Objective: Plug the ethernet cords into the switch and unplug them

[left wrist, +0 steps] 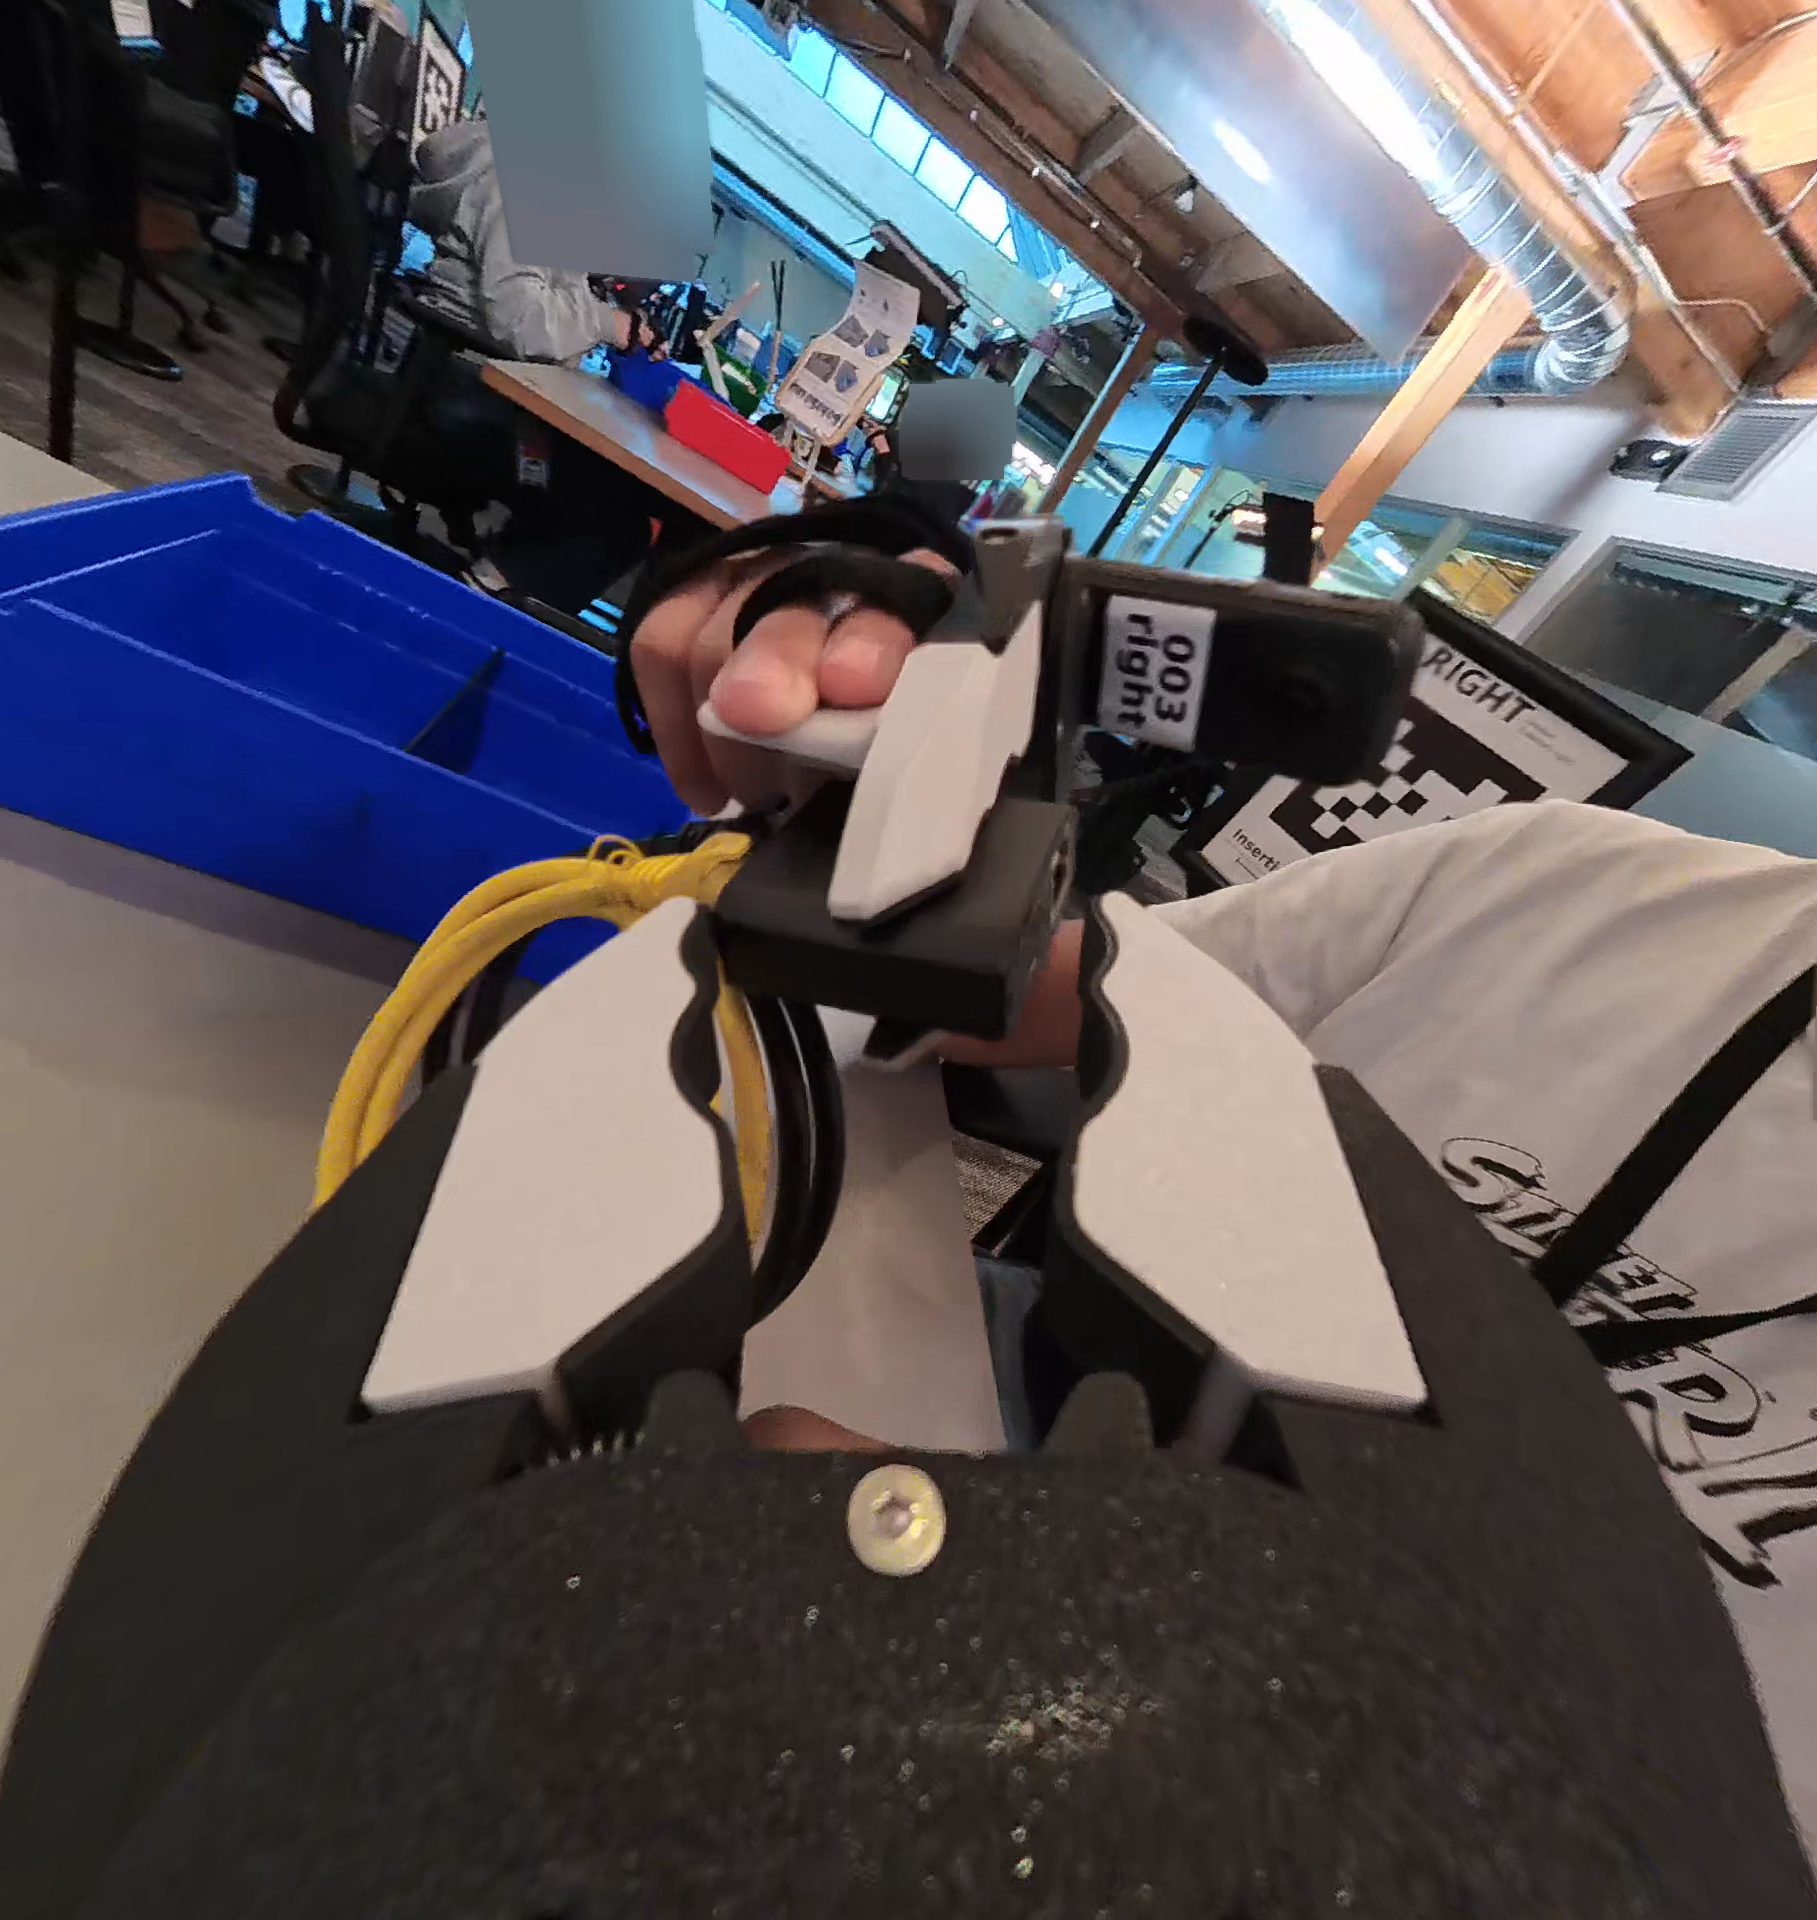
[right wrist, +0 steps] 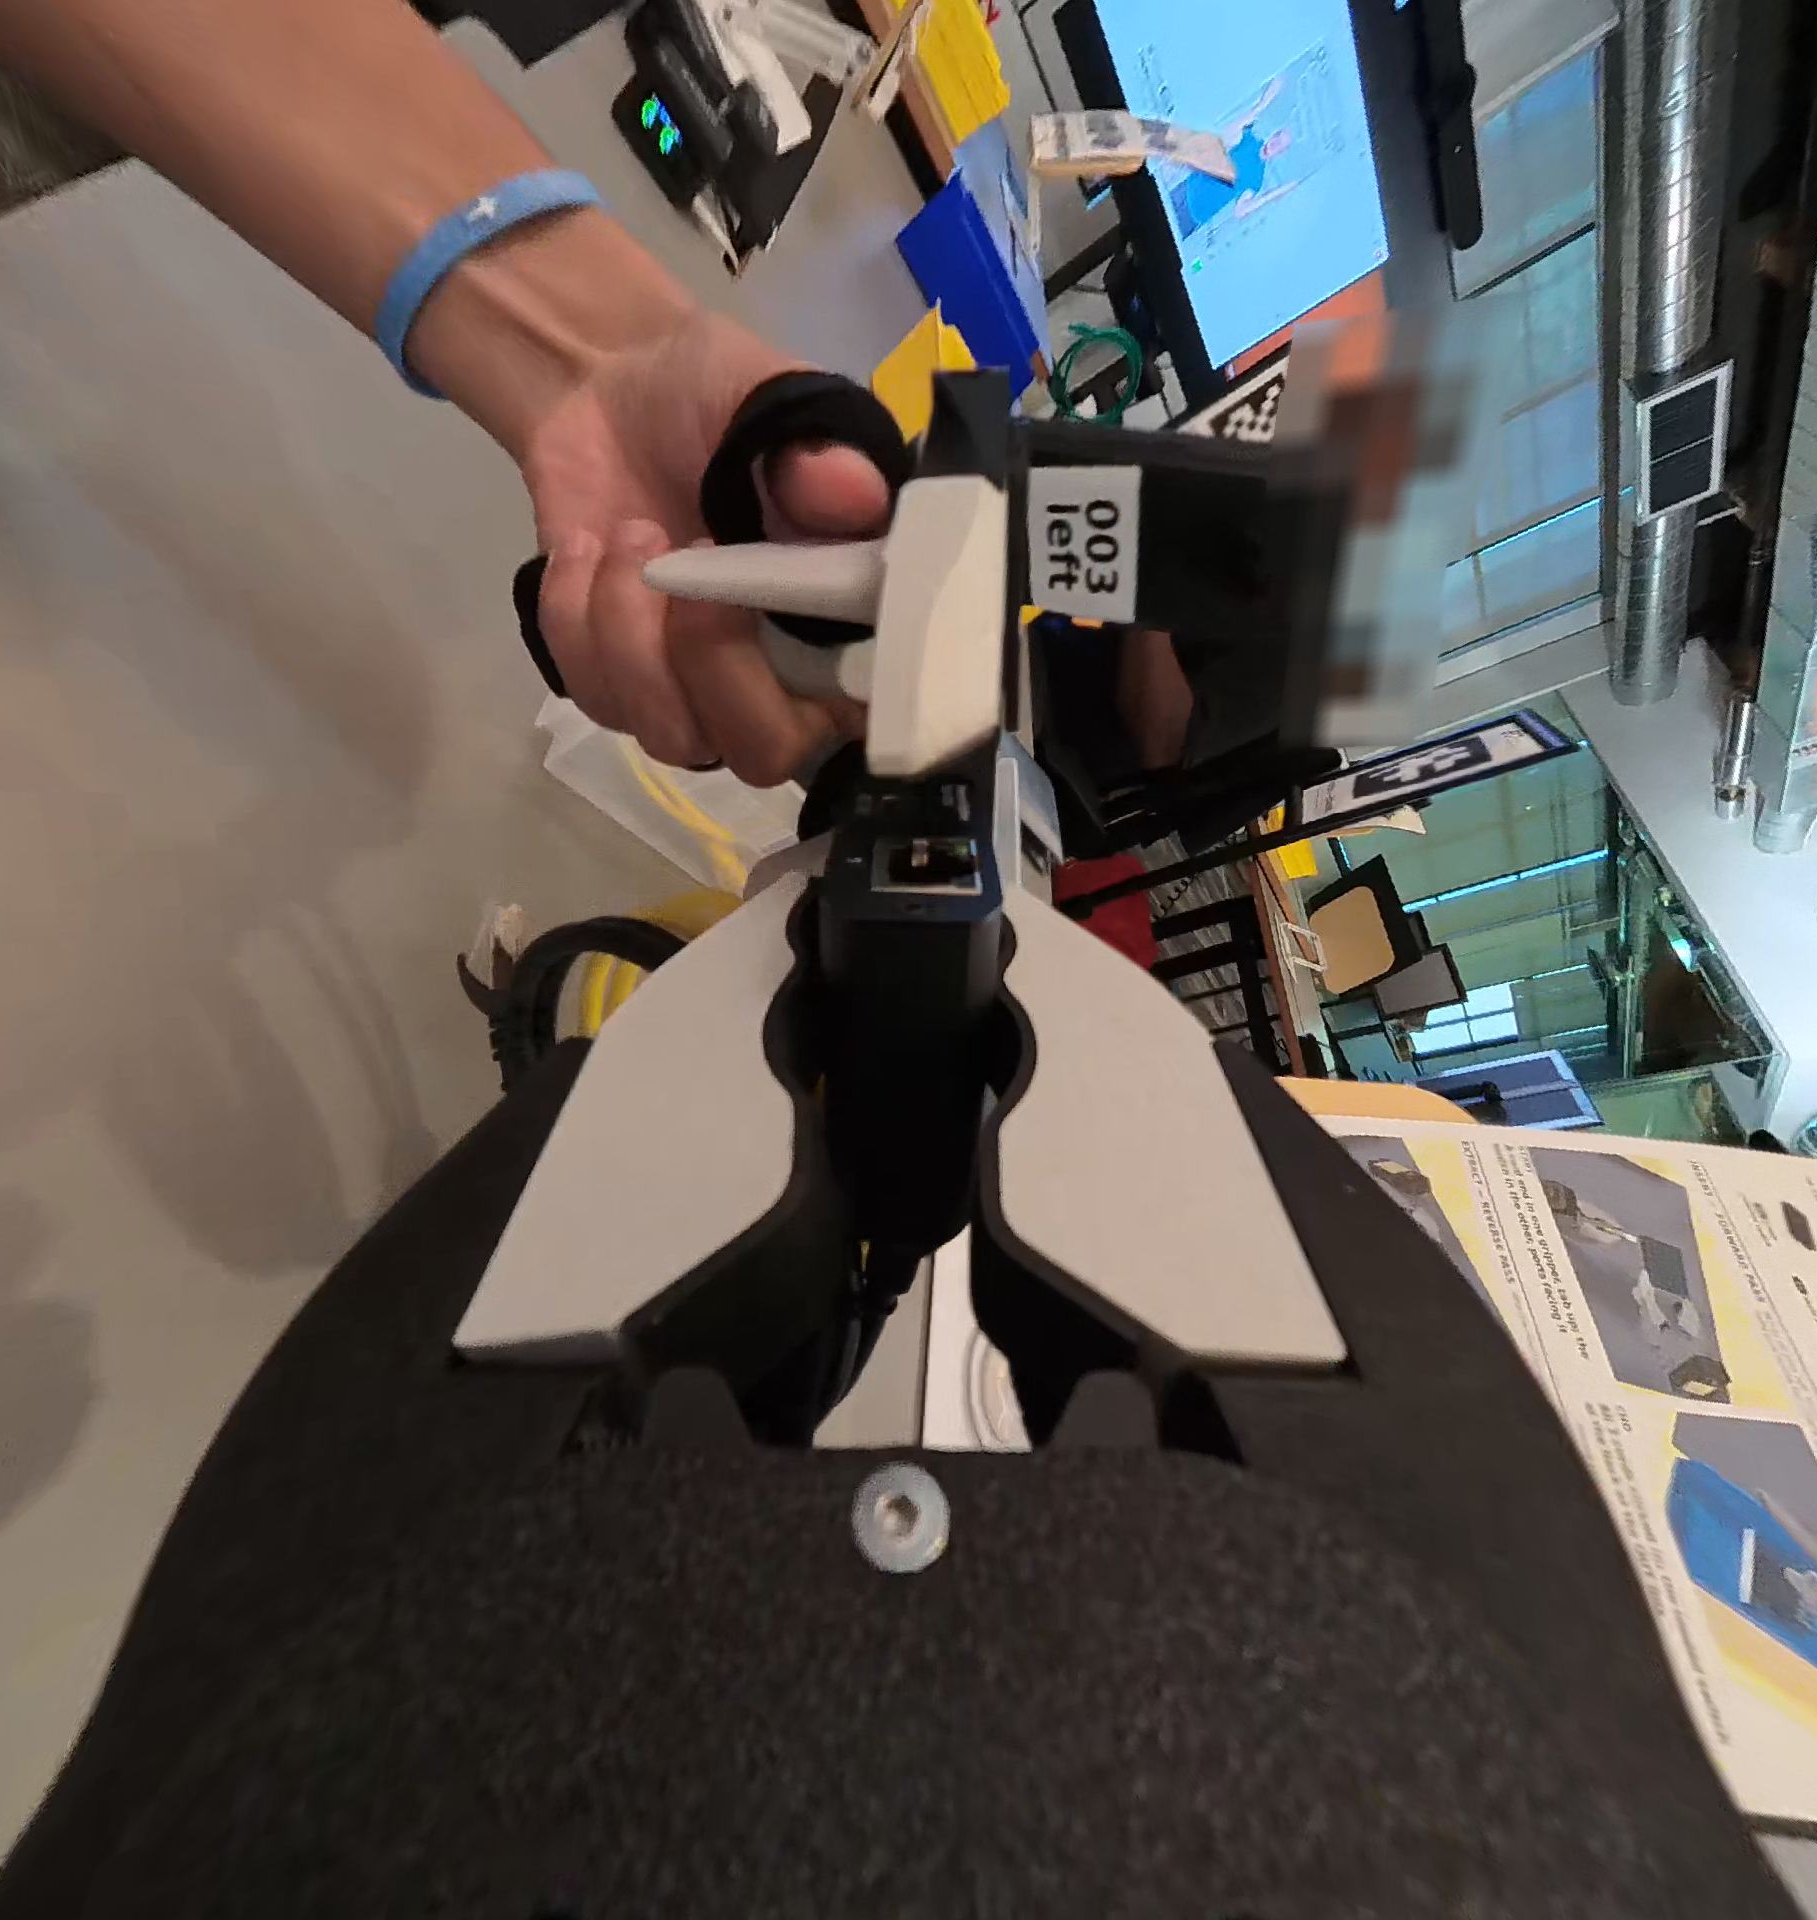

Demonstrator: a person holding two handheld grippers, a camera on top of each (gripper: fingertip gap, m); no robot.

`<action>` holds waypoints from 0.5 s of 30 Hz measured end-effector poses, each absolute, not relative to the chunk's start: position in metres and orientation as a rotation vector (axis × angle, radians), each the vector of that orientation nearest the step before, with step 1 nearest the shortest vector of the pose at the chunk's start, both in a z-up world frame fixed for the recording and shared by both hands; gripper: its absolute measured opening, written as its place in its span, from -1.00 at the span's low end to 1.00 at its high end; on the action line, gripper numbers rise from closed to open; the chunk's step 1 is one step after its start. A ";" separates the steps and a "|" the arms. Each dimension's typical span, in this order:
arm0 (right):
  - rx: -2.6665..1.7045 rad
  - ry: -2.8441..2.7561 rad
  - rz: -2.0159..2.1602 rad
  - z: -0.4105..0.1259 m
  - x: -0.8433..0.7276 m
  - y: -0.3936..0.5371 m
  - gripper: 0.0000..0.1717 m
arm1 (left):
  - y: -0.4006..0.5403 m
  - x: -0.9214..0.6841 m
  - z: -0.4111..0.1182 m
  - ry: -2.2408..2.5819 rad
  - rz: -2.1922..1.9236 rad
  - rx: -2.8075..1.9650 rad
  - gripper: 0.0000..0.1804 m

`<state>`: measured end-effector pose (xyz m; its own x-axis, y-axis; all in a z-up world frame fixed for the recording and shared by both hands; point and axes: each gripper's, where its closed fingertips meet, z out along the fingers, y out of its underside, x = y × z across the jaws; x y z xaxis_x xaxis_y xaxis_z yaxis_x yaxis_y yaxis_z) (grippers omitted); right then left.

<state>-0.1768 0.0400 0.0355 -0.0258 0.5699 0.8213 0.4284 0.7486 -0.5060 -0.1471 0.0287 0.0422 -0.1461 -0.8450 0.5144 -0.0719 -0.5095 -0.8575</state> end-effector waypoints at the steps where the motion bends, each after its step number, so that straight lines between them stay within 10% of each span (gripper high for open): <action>1: -0.811 -1.661 0.121 0.033 -0.178 0.041 -0.69 | 0.031 -0.145 0.039 1.051 -1.692 -1.560 -0.31; 15: -0.869 -1.678 0.018 0.016 -0.168 0.064 -0.69 | 0.042 -0.151 0.028 1.071 -1.765 -1.495 -0.34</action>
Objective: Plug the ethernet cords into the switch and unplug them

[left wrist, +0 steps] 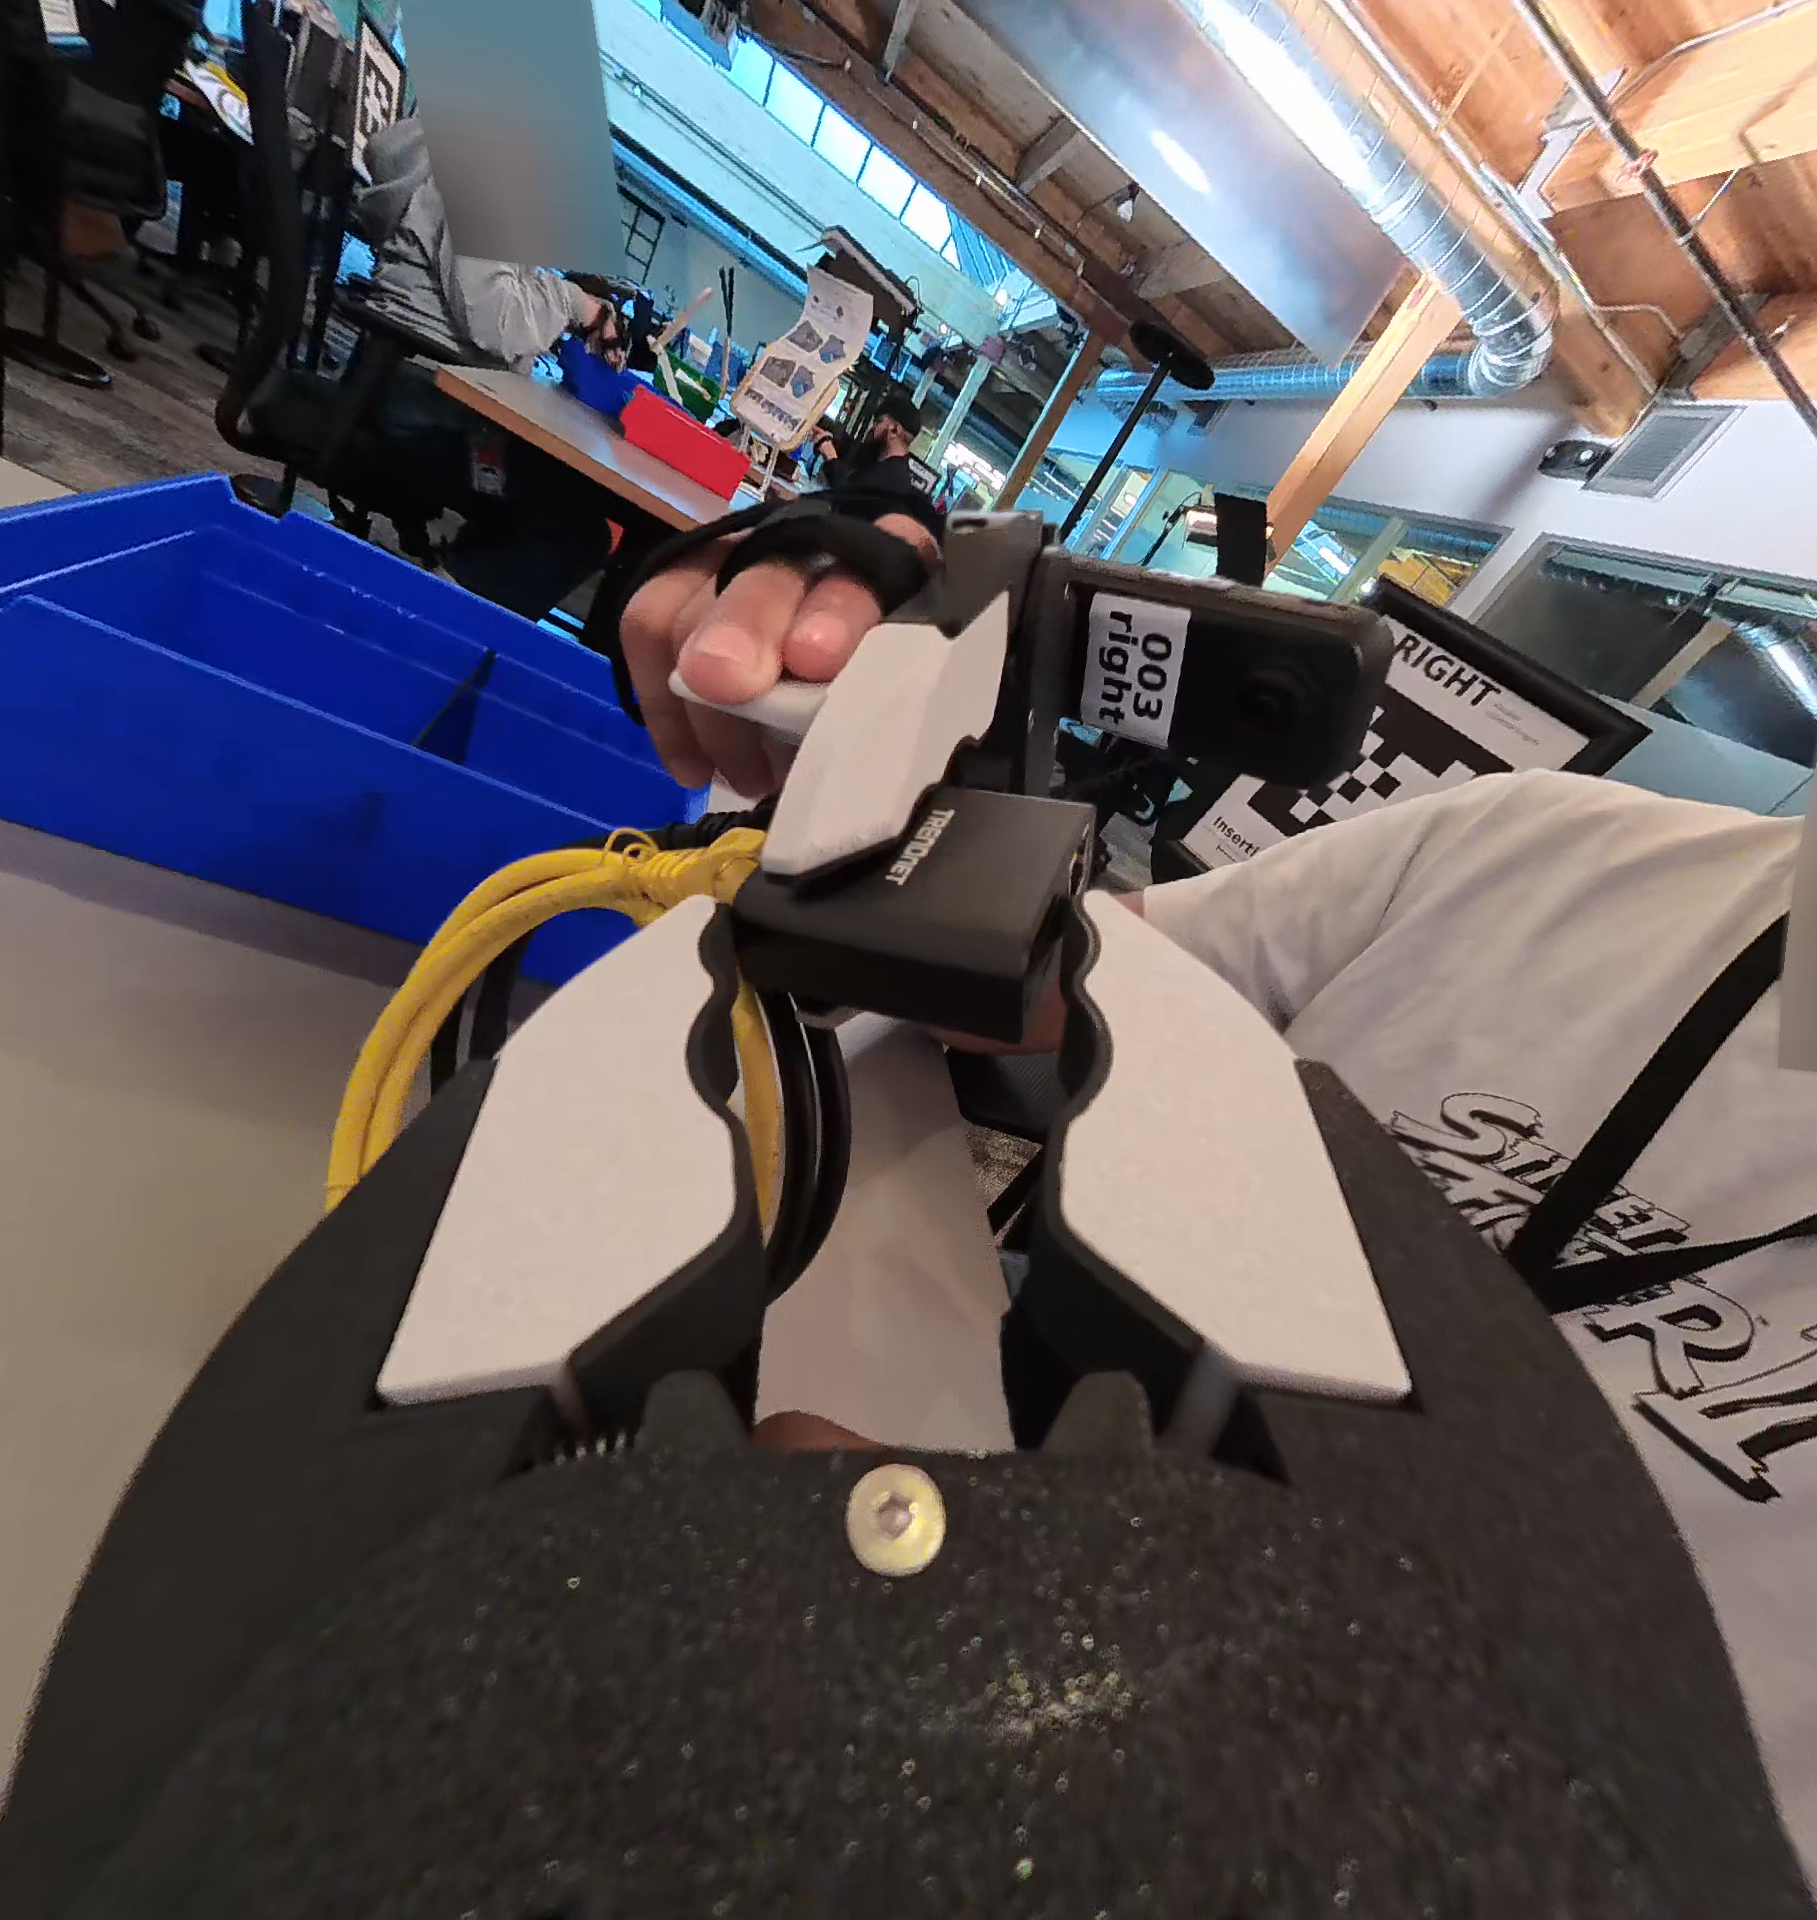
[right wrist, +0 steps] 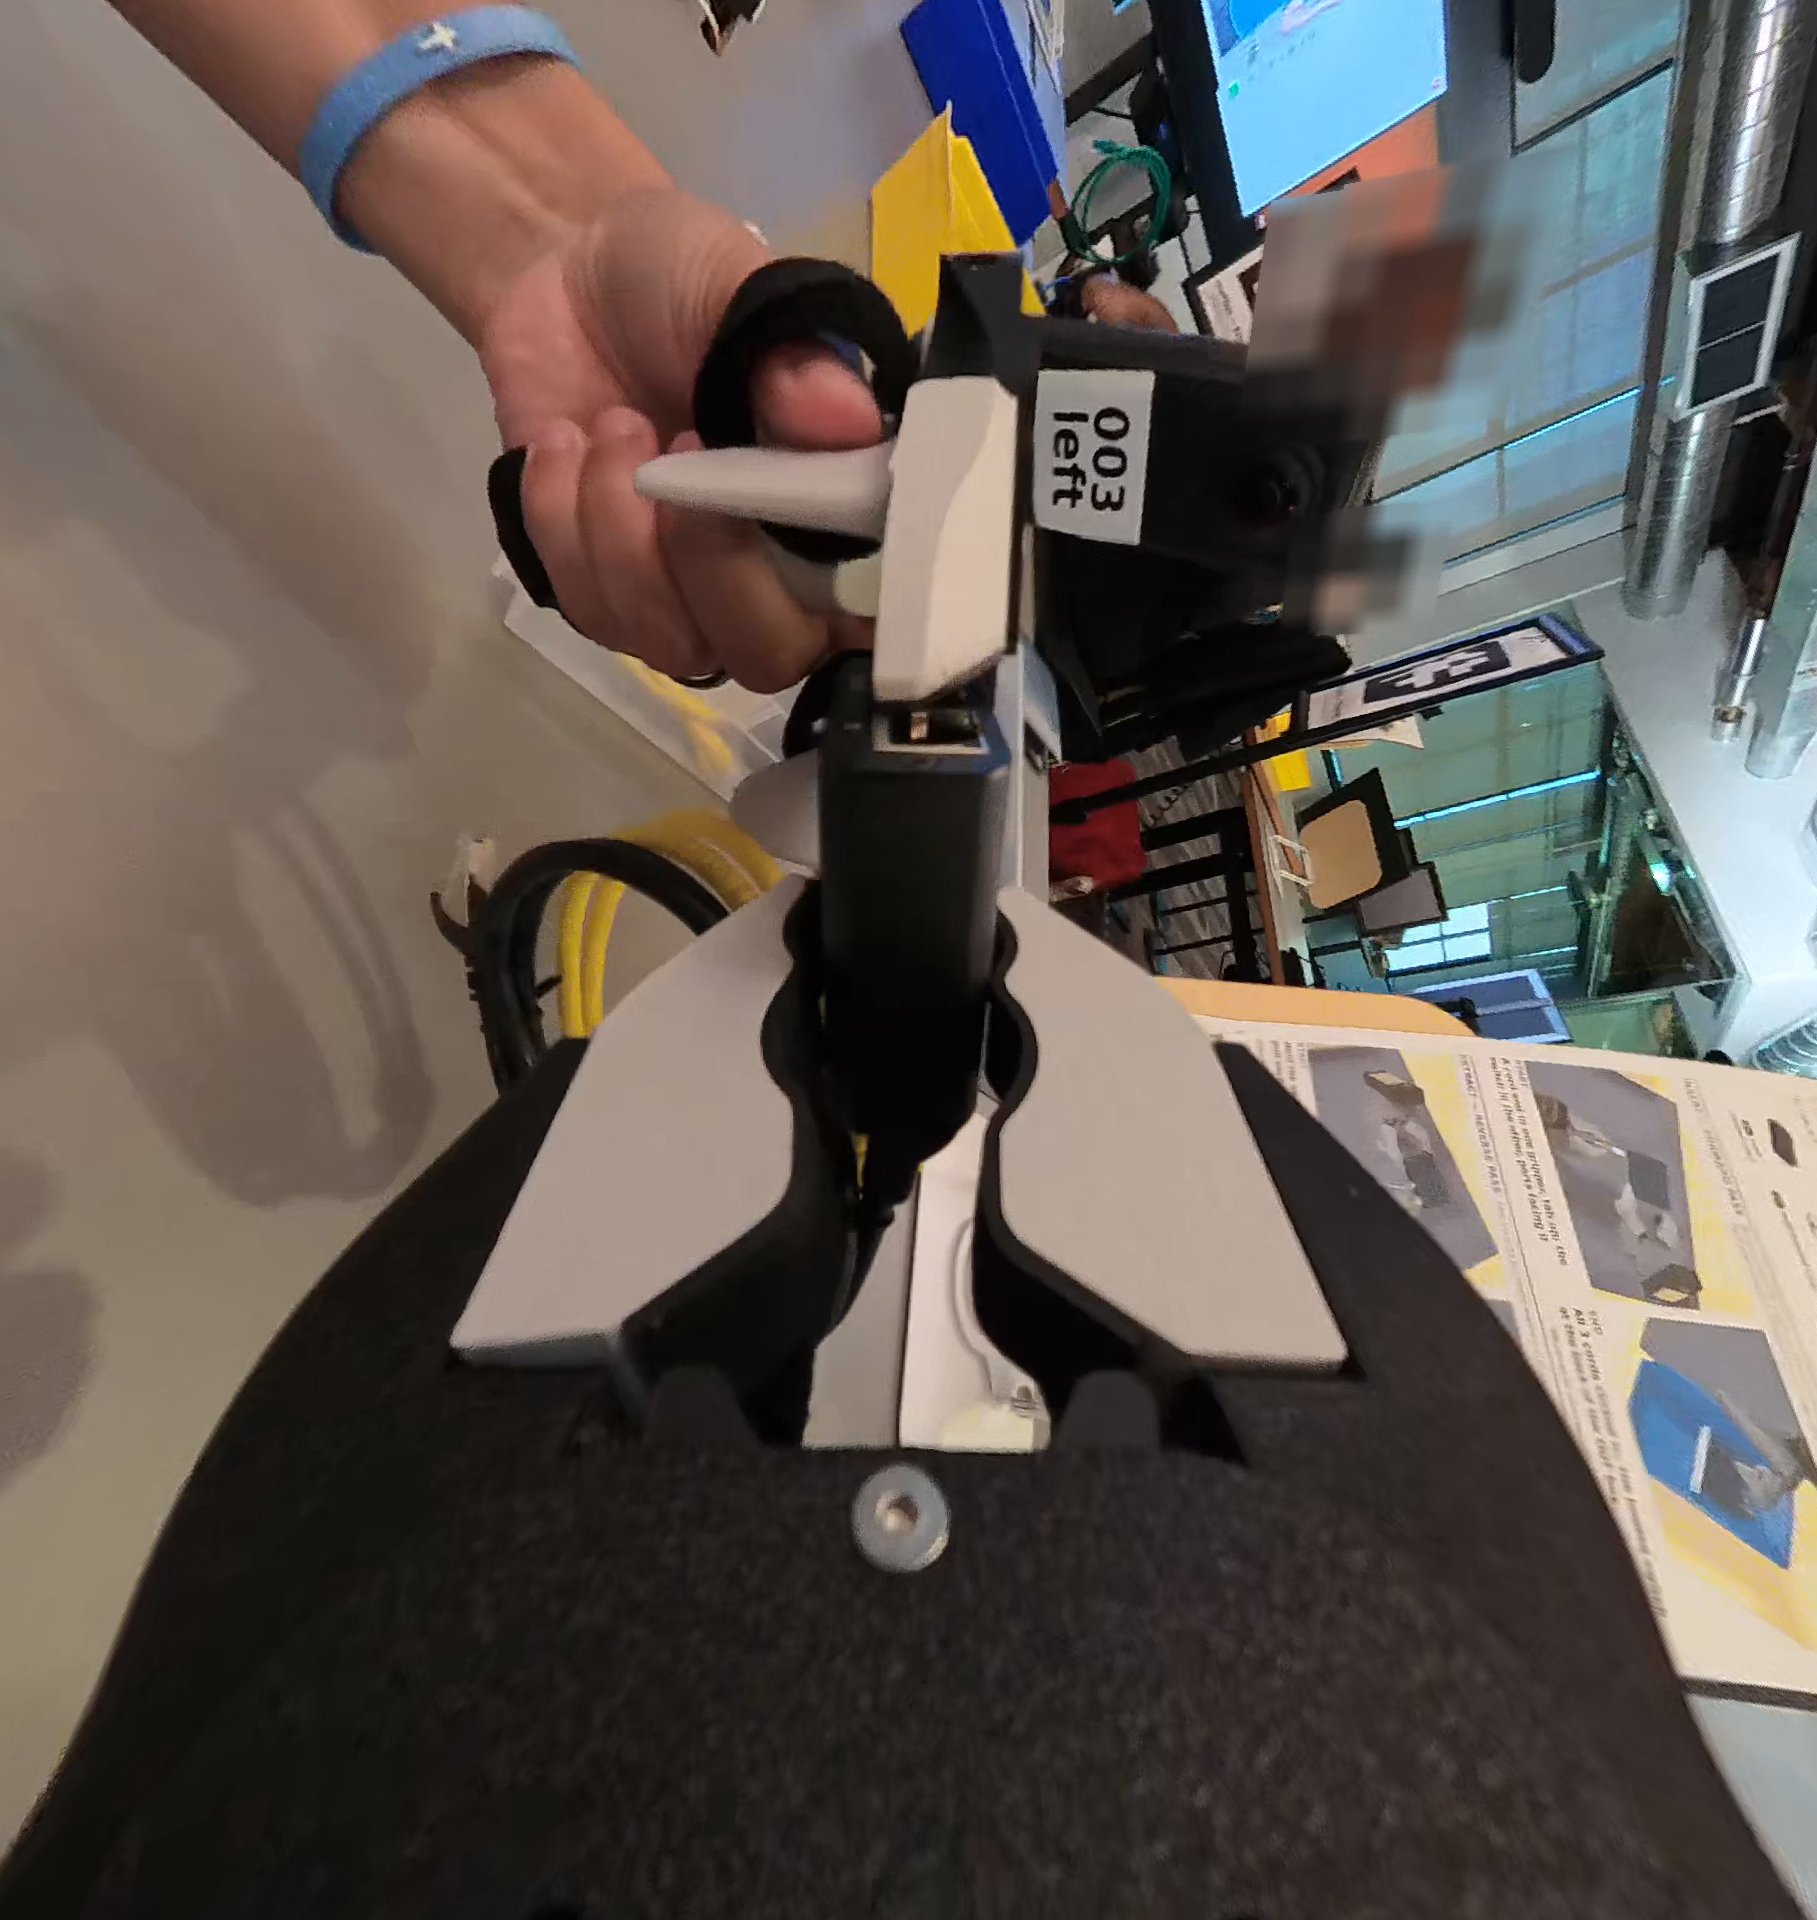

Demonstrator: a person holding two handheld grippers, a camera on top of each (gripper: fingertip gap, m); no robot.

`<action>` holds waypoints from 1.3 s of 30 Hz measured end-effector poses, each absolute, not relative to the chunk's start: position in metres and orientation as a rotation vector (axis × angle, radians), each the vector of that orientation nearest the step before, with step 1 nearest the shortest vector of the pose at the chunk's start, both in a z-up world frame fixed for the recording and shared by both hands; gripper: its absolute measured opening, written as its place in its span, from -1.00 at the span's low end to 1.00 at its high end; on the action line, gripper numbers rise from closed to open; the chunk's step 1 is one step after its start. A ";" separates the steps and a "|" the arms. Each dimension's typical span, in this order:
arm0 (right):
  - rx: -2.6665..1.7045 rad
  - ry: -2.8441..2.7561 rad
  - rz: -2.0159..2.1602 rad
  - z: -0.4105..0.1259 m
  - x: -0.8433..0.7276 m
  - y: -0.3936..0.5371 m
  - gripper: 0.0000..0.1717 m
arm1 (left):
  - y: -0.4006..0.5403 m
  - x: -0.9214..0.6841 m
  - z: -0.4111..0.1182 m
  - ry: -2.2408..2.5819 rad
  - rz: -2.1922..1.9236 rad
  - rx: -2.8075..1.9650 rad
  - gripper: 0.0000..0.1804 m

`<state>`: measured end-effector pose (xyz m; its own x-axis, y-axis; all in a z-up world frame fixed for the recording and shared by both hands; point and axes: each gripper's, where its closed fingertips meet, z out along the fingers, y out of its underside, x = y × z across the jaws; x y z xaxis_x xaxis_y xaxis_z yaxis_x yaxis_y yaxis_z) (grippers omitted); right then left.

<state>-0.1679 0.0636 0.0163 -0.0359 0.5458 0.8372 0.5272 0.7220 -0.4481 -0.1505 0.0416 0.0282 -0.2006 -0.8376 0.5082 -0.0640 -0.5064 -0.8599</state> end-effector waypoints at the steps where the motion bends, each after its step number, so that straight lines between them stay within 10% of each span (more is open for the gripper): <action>1: -0.864 -1.680 0.009 0.015 -0.167 0.064 -0.69 | 0.042 -0.150 0.028 1.075 -1.767 -1.497 -0.34; 13: -0.859 -1.562 -0.084 0.037 -0.153 0.080 -0.70 | 0.047 -0.196 0.028 0.742 -1.567 -1.633 -0.19; 21: -0.795 -1.544 -0.238 0.033 -0.146 0.096 -0.70 | -0.049 -0.249 -0.100 0.391 -1.147 -1.844 -0.31; 39: -0.849 -1.646 -0.300 0.012 -0.147 0.100 -0.70 | -0.001 -0.317 -0.090 0.360 -0.805 -1.900 -0.36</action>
<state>-0.1471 0.1003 0.0121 -0.0341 0.3638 0.9309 0.6690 0.7003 -0.2491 -0.3174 -0.0015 -0.0905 0.7340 -0.5665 0.3746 0.0991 -0.4563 -0.8843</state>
